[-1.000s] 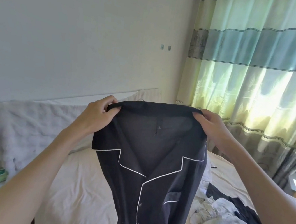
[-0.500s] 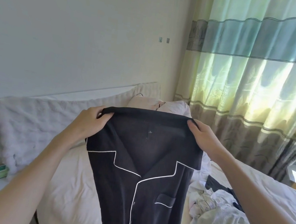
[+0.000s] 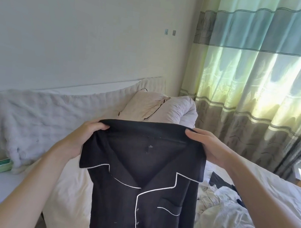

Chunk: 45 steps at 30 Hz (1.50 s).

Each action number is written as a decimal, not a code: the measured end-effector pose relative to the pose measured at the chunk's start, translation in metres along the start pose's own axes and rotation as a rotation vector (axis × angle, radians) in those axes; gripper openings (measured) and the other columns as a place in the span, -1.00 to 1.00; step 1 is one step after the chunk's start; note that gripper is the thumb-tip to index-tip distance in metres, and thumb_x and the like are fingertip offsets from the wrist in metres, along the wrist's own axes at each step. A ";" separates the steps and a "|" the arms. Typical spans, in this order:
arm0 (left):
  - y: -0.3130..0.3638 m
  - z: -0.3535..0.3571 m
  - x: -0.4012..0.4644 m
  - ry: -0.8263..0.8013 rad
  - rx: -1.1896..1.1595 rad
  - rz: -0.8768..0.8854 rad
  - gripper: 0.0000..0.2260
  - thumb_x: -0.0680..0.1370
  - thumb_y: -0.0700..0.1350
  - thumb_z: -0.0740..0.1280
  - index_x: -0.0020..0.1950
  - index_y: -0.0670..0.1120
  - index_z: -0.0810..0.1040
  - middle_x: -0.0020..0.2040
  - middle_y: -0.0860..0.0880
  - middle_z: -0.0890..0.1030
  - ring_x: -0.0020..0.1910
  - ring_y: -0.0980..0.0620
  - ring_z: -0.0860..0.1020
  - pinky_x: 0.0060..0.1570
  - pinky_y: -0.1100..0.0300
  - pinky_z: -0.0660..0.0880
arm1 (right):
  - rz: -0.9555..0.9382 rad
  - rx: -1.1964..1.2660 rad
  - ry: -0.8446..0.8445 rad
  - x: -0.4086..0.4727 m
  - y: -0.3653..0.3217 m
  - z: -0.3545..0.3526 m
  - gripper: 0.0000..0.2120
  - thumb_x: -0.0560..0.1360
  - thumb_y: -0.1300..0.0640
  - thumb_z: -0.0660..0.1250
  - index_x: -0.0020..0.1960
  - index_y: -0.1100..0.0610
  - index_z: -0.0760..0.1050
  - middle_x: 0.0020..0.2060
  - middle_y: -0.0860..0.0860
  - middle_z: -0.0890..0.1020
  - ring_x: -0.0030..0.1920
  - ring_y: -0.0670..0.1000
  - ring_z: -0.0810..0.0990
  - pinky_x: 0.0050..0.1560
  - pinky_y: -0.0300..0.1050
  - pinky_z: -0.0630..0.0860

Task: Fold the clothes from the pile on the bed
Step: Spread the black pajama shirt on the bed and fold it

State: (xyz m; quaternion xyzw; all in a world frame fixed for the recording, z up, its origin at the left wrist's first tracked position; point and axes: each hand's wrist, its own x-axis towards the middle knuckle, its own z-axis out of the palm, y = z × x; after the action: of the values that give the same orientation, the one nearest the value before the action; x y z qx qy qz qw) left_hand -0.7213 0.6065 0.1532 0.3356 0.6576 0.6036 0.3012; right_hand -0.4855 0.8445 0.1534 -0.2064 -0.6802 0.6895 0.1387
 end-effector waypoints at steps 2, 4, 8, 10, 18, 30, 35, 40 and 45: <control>-0.003 -0.003 -0.001 0.046 -0.047 -0.123 -0.69 0.51 -0.15 0.26 -0.37 0.00 0.68 -0.30 -0.01 0.67 -0.35 0.08 0.63 -0.23 0.14 0.47 | 0.013 0.031 -0.117 -0.002 0.000 -0.002 -0.58 0.42 -0.01 0.39 0.18 0.24 0.54 0.11 0.19 0.63 0.09 0.12 0.63 0.02 -0.07 0.58; -0.003 -0.005 0.000 0.093 -0.042 -0.128 -0.75 0.50 -0.15 0.27 -0.33 -0.04 0.66 -0.30 -0.02 0.66 -0.36 0.07 0.63 -0.24 0.14 0.47 | -0.013 0.060 -0.193 -0.002 -0.003 -0.004 -0.65 0.44 0.01 0.37 0.13 0.20 0.59 0.10 0.18 0.63 0.09 0.11 0.62 0.04 -0.06 0.56; 0.003 0.008 0.001 0.152 0.135 0.034 -0.80 0.49 -0.26 0.24 -0.25 -0.12 0.62 -0.29 0.00 0.64 -0.27 0.07 0.57 -0.22 0.21 0.42 | -0.044 0.064 -0.122 0.003 -0.001 -0.003 -0.74 0.44 0.20 0.36 0.09 0.27 0.58 0.03 0.20 0.65 0.04 0.13 0.63 0.12 -0.01 0.56; 0.004 0.022 0.000 0.190 0.309 0.136 -0.83 0.48 -0.27 0.24 -0.22 -0.14 0.61 -0.27 -0.01 0.60 -0.23 0.08 0.52 -0.18 0.22 0.38 | -0.066 -0.093 0.030 0.008 0.003 0.008 -0.89 0.47 0.27 0.36 -0.03 0.25 0.61 -0.09 0.18 0.67 -0.08 0.09 0.65 0.06 -0.03 0.58; 0.010 0.074 -0.013 -0.119 0.458 0.105 -0.67 0.27 0.01 0.25 0.01 0.05 0.55 -0.20 0.15 0.60 -0.13 0.18 0.54 -0.10 0.28 0.38 | -0.197 -0.420 0.275 0.009 0.007 0.056 -0.99 0.43 0.13 0.44 -0.15 0.06 0.64 -0.15 0.18 0.68 -0.12 0.11 0.66 -0.01 0.00 0.58; 0.002 0.080 -0.002 -0.001 0.453 0.308 -0.91 0.49 -0.04 0.40 -0.08 -0.01 0.67 -0.35 0.04 0.60 -0.33 0.15 0.51 -0.18 0.21 0.41 | -0.156 0.196 0.007 -0.002 0.016 0.061 -0.74 0.57 0.29 0.15 0.16 0.31 0.54 -0.05 0.22 0.62 -0.06 0.07 0.58 -0.10 -0.20 0.55; 0.007 0.071 0.000 0.035 0.506 0.405 -0.87 0.51 -0.06 0.38 -0.22 0.15 0.58 -0.41 0.08 0.44 -0.44 0.20 0.35 -0.34 0.33 0.29 | -0.168 -0.214 0.081 -0.007 0.054 0.065 -0.83 0.51 0.22 0.34 0.07 0.24 0.59 -0.02 0.17 0.66 -0.06 -0.08 0.60 0.06 -0.15 0.50; 0.010 0.065 -0.004 0.035 0.491 0.420 -0.85 0.51 -0.08 0.38 -0.24 0.12 0.58 -0.46 0.12 0.44 -0.46 0.23 0.36 -0.35 0.40 0.27 | -0.273 -0.599 0.363 -0.005 0.072 0.067 -0.92 0.43 0.20 0.44 -0.08 0.12 0.59 -0.13 0.00 0.54 -0.18 -0.10 0.52 -0.05 -0.28 0.44; 0.012 0.062 -0.006 0.039 0.447 0.416 -0.96 0.52 -0.10 0.37 -0.09 0.02 0.62 -0.50 0.23 0.47 -0.48 0.28 0.42 -0.37 0.49 0.29 | -0.281 -0.547 0.277 0.000 0.074 0.078 -0.79 0.41 0.31 0.36 0.02 0.12 0.52 -0.14 -0.05 0.60 -0.17 -0.08 0.57 -0.07 -0.22 0.46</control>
State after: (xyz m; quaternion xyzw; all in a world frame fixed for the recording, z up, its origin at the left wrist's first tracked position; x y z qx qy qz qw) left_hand -0.6666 0.6388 0.1593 0.5094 0.6969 0.4988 0.0772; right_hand -0.5160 0.7729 0.0789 -0.2320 -0.8365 0.4211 0.2629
